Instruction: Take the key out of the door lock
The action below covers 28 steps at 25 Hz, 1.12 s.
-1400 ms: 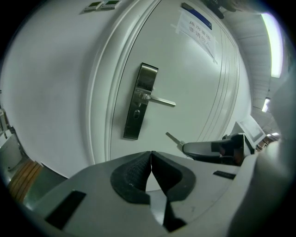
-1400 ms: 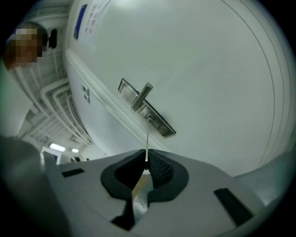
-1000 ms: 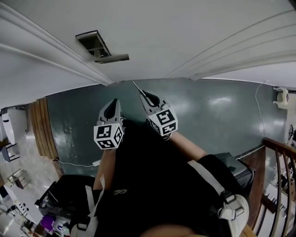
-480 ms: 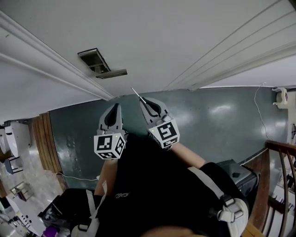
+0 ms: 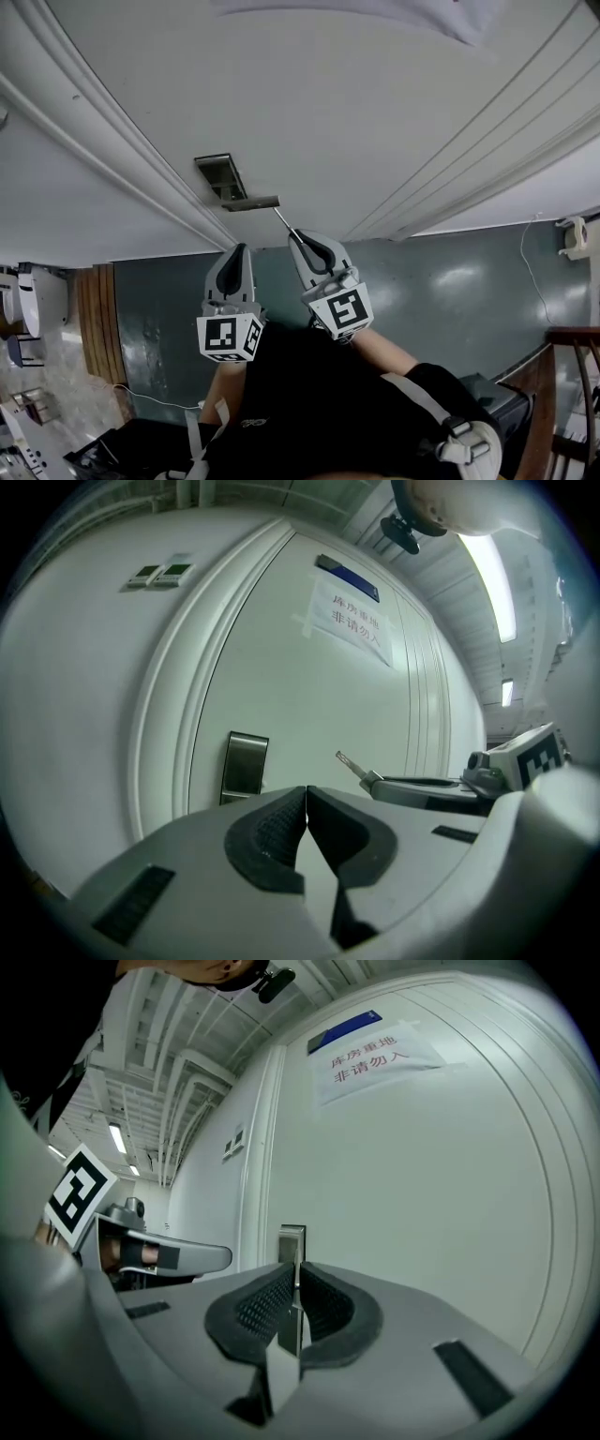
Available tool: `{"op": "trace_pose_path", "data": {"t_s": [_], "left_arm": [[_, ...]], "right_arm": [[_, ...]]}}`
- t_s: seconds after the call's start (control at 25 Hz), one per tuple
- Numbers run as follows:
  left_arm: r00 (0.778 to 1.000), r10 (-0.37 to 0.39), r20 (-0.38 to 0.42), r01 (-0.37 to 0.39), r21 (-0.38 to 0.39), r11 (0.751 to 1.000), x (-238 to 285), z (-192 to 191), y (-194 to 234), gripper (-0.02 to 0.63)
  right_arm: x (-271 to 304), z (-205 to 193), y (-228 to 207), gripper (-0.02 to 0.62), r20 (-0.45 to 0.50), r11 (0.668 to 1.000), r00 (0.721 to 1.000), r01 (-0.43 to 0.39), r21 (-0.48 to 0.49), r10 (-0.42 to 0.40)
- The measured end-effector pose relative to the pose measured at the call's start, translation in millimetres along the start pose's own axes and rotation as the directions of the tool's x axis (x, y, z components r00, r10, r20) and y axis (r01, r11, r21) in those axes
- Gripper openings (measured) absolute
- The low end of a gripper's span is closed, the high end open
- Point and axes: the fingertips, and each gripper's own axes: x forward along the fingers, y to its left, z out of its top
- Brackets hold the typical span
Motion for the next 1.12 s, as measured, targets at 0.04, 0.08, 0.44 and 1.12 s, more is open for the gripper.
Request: {"op": "trace_pose_path", "data": {"t_s": [0.04,0.08,0.44,1.12], "left_arm": [[1.000,0.000,0.012,0.000,0.002,1.000,0,6,0,0.023],[1.000,0.001,0.022,-0.001,0.004,1.000,-2,12,0,0.023],[0.995,0.019,0.097,-0.024,0.053,0.998,-13,47,1,0.023],[0.996,0.009,0.084,-0.014,0.054,0.998,-15,40,-4,0.023]], "right_arm": [[1,6,-1,0.032,0.014,1.000,1.000,0.001,0.001,-0.001],[2,12,-1,0.032,0.028,1.000,1.000,0.002,0.004,-0.003],[-2,46,-8,0.032,0.098,0.999,0.995,0.035,-0.017,-0.033],[-2,45,1,0.032,0.102,1.000,0.995,0.017,-0.023,-0.015]]}}
